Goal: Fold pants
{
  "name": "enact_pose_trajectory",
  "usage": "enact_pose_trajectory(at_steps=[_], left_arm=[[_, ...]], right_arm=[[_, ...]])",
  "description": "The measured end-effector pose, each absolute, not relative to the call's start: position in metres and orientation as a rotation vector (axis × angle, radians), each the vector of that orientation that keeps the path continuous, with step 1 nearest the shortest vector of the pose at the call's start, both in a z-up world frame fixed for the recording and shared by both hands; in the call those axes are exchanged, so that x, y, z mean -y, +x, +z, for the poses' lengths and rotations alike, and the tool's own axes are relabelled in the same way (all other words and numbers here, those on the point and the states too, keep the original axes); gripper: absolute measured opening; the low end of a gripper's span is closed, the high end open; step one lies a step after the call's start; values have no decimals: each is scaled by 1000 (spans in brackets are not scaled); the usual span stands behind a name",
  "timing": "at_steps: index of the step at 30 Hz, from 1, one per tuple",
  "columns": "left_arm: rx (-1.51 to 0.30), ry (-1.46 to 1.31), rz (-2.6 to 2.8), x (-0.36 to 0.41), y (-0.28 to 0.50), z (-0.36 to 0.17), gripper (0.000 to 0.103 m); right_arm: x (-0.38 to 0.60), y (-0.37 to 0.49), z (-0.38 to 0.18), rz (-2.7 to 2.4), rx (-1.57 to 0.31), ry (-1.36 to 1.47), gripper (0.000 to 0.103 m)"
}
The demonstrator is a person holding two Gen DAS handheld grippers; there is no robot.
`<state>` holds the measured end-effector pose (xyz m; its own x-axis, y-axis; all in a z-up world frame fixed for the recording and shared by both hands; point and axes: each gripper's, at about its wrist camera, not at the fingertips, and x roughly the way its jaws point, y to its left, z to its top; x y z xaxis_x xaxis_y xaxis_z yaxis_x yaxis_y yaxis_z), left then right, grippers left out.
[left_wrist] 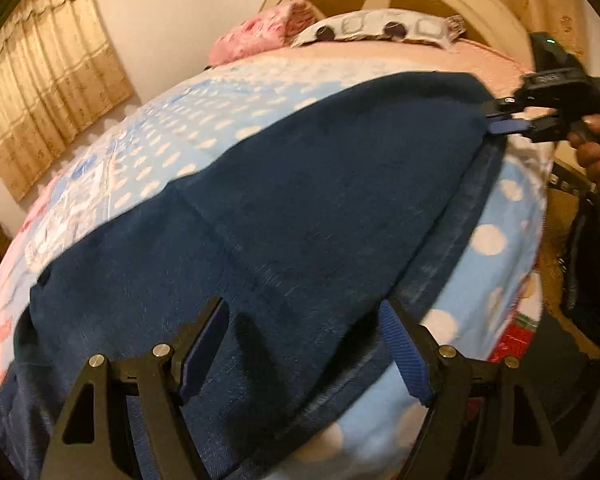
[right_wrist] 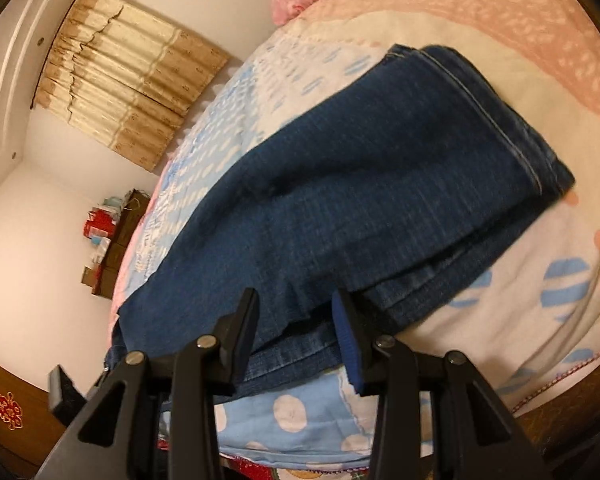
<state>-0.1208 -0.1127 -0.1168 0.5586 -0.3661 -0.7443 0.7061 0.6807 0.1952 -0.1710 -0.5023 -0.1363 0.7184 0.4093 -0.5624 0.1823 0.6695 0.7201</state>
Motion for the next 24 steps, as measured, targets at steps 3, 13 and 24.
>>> enact_pose_trajectory(at_steps=[3,13,24], left_arm=[[-769,478,-659,108,-114,-119,79],[-738,502,-711,117,-116,-120,45],[-753,413,-862,91,-129,-97,5]], right_arm=[[508,-177,-145,130,-792,890,40],[532,-164,-168,154,-636,1058,14],[513,-216,-94,196,-517,813,10]])
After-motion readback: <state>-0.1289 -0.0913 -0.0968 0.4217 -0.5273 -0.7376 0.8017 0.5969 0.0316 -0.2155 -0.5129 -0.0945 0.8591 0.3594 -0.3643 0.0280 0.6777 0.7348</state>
